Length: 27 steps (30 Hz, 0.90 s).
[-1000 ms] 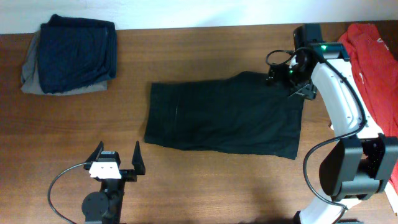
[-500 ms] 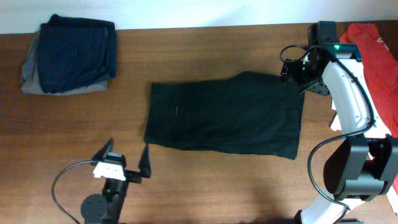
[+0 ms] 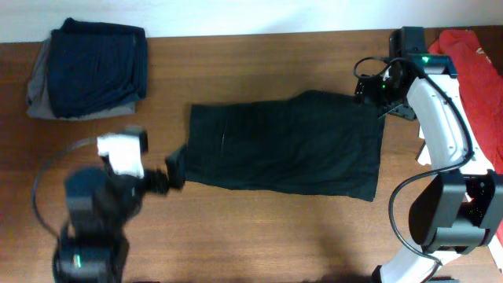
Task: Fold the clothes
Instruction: 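Grasp the left end of the trousers with the left gripper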
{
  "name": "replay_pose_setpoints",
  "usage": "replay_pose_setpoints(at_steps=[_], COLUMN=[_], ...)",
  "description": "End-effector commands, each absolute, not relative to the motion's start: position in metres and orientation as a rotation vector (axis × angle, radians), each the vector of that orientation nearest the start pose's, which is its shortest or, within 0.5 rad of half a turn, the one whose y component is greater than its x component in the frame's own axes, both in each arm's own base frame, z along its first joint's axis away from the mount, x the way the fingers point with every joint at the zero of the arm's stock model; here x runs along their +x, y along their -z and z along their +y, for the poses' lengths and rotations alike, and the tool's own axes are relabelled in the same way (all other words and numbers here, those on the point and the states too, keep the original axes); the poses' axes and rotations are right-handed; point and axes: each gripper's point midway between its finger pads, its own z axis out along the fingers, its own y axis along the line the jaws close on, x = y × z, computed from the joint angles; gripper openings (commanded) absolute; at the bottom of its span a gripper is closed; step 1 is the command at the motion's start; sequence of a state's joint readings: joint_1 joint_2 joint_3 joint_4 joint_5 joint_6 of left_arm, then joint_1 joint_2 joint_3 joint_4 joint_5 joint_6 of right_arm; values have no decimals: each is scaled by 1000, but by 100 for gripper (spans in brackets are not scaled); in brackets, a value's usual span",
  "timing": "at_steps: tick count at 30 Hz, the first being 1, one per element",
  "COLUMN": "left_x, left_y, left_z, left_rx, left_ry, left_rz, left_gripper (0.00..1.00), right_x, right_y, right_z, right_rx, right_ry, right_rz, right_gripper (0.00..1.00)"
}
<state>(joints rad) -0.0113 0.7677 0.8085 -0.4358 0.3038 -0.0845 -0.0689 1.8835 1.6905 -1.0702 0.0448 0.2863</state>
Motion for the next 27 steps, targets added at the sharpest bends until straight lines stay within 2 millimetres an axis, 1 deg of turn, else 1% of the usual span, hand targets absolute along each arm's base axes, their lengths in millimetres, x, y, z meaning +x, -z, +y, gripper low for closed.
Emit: replay_pose_setpoints(at_steps=[1, 2, 4, 5, 7, 8, 10, 11, 12, 14, 16, 17, 20, 24, 25, 26, 27], left_x=[329, 338, 353, 363, 376, 381, 384, 384, 382, 379, 375, 372, 365, 358, 353, 352, 351], left_y=[-270, -261, -238, -217, -186, -164, -118, -90, -76, -53, -38, -30, -13, 6, 16, 18, 21], left_z=[-51, -54, -70, -75, -65, -56, -54, -54, -55, -59, -65, -70, -86, -90, -90, -90, -89], left_rx=[106, 104, 135, 136, 57, -16, -55, -71, -77, -73, -60, -48, 21, 18, 11, 10, 6], left_ry=[344, 373, 503, 548, 494, 440, 437, 441, 445, 446, 452, 456, 498, 527, 534, 534, 530], left_rz=[2214, 2280, 2353, 2404, 2488, 2553, 2680, 2752, 2792, 2856, 2900, 2925, 2973, 3027, 3058, 3066, 3074], left_gripper=[99, 99, 99, 99, 99, 99, 99, 99, 99, 99, 99, 96, 96, 96, 81, 69, 54], right_x=[429, 429, 429, 429, 429, 429, 429, 429, 429, 429, 429, 429, 429, 429, 429, 429, 429], right_y=[-151, -151, -151, -151, -151, -151, -151, -151, -151, -151, -151, -151, -151, -151, -151, -151, -151], right_z=[-39, -39, -39, -39, -39, -39, -39, -39, -39, -39, -39, -39, -39, -39, -39, -39, -39], right_rx=[505, 505, 505, 504, 504, 505, 505, 505, 505, 505, 505, 504, 505, 505, 505, 505, 505], right_ry=[29, 29, 29, 29, 29, 29, 29, 29, 29, 29, 29, 29, 29, 29, 29, 29, 29], right_rz=[2758, 2758, 2758, 2758, 2758, 2758, 2758, 2758, 2758, 2758, 2758, 2758, 2758, 2758, 2758, 2758, 2758], right_gripper=[98, 98, 98, 98, 99, 98, 98, 98, 98, 99, 98, 98, 98, 98, 98, 98, 98])
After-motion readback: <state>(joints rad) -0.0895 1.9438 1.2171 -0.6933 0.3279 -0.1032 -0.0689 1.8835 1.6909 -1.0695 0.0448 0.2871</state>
